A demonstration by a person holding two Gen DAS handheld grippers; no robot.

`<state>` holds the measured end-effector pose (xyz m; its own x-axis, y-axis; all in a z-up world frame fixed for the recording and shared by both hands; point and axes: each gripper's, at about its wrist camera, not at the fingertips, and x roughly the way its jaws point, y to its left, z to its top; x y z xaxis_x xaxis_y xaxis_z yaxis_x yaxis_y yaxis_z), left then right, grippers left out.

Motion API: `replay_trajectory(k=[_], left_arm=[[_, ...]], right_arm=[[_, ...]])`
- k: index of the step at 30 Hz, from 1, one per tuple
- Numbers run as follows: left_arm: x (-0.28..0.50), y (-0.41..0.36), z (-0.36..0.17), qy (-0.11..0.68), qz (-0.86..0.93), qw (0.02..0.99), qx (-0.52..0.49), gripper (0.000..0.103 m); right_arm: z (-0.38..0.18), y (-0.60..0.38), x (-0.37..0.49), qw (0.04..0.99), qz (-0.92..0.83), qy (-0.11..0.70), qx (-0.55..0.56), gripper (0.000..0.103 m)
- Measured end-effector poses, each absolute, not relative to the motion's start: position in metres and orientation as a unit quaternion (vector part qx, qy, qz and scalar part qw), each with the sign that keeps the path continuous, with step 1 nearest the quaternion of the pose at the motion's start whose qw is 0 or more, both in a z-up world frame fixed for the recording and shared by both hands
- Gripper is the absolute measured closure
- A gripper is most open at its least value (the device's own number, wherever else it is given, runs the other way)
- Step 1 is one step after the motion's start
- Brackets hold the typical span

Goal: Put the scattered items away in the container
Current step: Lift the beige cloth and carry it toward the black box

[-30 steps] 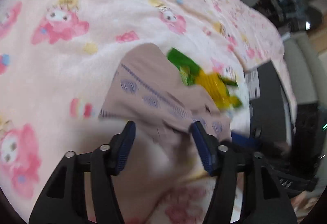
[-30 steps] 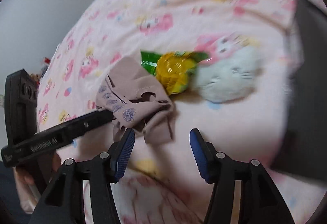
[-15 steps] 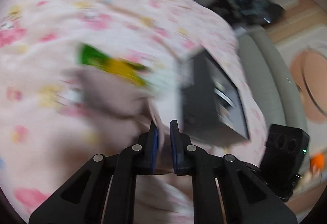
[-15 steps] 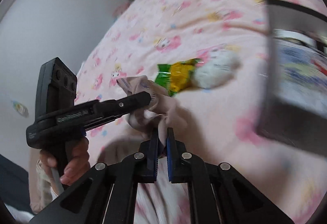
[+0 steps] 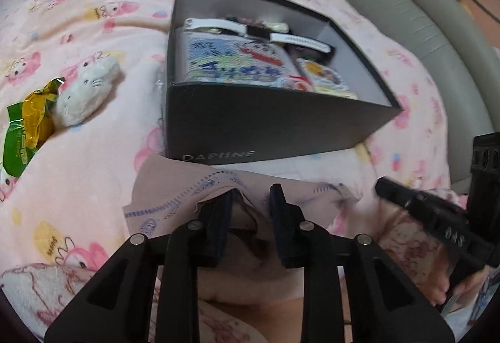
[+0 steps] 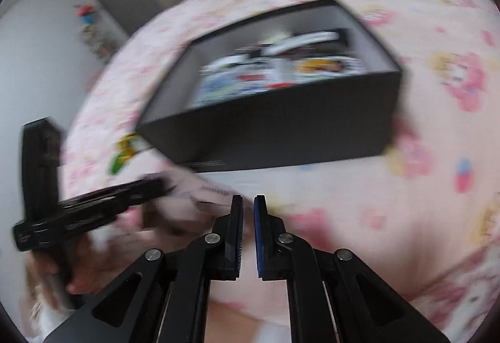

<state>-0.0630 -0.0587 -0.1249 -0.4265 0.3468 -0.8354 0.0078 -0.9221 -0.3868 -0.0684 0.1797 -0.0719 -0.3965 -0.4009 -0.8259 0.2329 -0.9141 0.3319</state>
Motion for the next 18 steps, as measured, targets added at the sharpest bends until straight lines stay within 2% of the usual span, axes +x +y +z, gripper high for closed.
replay_trajectory(k=[2, 4, 6, 7, 8, 9, 11, 14, 15, 16, 17, 18], left_arm=[[-0.060, -0.067, -0.127, -0.198, 0.825, 0.113, -0.517, 0.072], [-0.055, -0.078, -0.130, -0.265, 0.815, 0.158, -0.491, 0.071], [-0.050, -0.096, -0.131, -0.336, 0.799, 0.182, -0.465, 0.069], [-0.048, -0.102, -0.131, -0.346, 0.801, 0.170, -0.459, 0.069], [-0.047, -0.107, -0.131, -0.350, 0.806, 0.153, -0.452, 0.069], [-0.046, -0.109, -0.131, -0.354, 0.809, 0.145, -0.447, 0.069], [-0.047, -0.112, -0.131, -0.361, 0.811, 0.141, -0.439, 0.069], [-0.048, -0.110, -0.133, -0.356, 0.811, 0.136, -0.443, 0.065], [-0.048, -0.110, -0.134, -0.355, 0.811, 0.133, -0.447, 0.065], [-0.049, -0.111, -0.136, -0.354, 0.810, 0.130, -0.450, 0.065], [-0.047, -0.112, -0.136, -0.354, 0.809, 0.128, -0.452, 0.064], [-0.047, -0.113, -0.136, -0.354, 0.808, 0.128, -0.453, 0.063]], right_arm=[[-0.076, 0.196, -0.073, 0.172, -0.834, -0.087, 0.517, 0.097], [-0.083, 0.213, -0.074, 0.203, -0.822, -0.142, 0.514, 0.096], [-0.088, 0.213, -0.074, 0.237, -0.806, -0.180, 0.511, 0.089], [-0.090, 0.207, -0.074, 0.255, -0.799, -0.182, 0.513, 0.085], [-0.092, 0.197, -0.074, 0.273, -0.793, -0.176, 0.515, 0.075], [-0.092, 0.192, -0.073, 0.284, -0.790, -0.173, 0.516, 0.060], [-0.100, 0.176, -0.075, 0.302, -0.781, -0.170, 0.519, 0.042], [-0.121, 0.159, -0.083, 0.272, -0.777, -0.157, 0.545, 0.042], [-0.127, 0.152, -0.084, 0.276, -0.772, -0.145, 0.555, 0.048], [-0.132, 0.146, -0.084, 0.282, -0.769, -0.125, 0.560, 0.057], [-0.133, 0.143, -0.082, 0.277, -0.774, -0.107, 0.559, 0.077], [-0.131, 0.145, -0.078, 0.263, -0.785, -0.091, 0.553, 0.088]])
